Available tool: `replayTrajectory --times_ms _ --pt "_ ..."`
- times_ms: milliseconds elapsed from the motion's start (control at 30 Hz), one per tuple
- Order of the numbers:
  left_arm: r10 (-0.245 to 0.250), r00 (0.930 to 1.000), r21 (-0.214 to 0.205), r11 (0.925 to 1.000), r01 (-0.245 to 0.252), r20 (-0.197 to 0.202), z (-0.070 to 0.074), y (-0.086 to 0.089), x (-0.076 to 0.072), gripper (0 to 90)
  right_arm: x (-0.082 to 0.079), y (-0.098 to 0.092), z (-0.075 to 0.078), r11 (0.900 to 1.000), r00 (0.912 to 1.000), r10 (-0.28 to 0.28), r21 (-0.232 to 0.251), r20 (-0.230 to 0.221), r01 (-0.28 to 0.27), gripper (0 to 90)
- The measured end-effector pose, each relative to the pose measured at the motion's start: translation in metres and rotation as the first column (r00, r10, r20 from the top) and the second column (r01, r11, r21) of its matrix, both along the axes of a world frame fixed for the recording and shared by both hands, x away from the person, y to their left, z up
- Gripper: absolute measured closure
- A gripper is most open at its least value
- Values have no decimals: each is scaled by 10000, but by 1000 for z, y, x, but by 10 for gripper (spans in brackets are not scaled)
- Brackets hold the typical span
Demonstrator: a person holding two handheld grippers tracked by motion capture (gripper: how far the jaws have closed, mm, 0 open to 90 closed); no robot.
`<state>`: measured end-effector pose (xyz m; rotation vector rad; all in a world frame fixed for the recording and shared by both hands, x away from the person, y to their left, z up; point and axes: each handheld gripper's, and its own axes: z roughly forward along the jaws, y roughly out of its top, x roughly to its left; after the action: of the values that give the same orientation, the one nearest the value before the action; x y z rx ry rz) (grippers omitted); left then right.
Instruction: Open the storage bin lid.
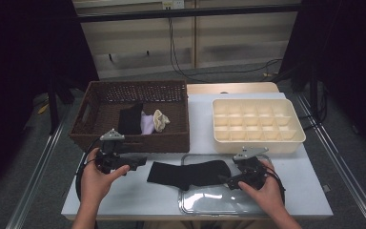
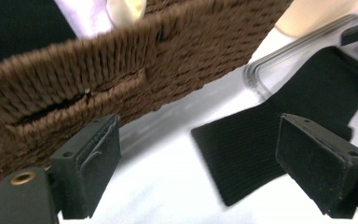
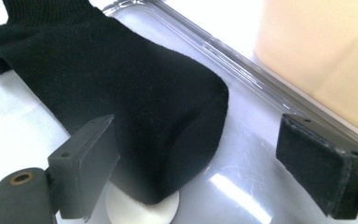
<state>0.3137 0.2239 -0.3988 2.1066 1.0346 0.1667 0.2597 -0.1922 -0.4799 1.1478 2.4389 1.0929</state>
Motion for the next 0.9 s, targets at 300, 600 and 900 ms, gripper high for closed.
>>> replayTrajectory --times_ms 300,600,900 --pt "-12 9999 5 10000 12 102 29 0 6 141 -2 3 -1 9995 9999 6 -308 161 -2 108" --pt "357 9991 -51 9994 -355 246 55 0 24 148 -2 3 -2 9994 9998 -65 -340 174 71 101" --pt "874 9956 105 9961 -878 329 56 -4 56 162 -2 3 -2 9995 9998 -73 -318 188 79 100"
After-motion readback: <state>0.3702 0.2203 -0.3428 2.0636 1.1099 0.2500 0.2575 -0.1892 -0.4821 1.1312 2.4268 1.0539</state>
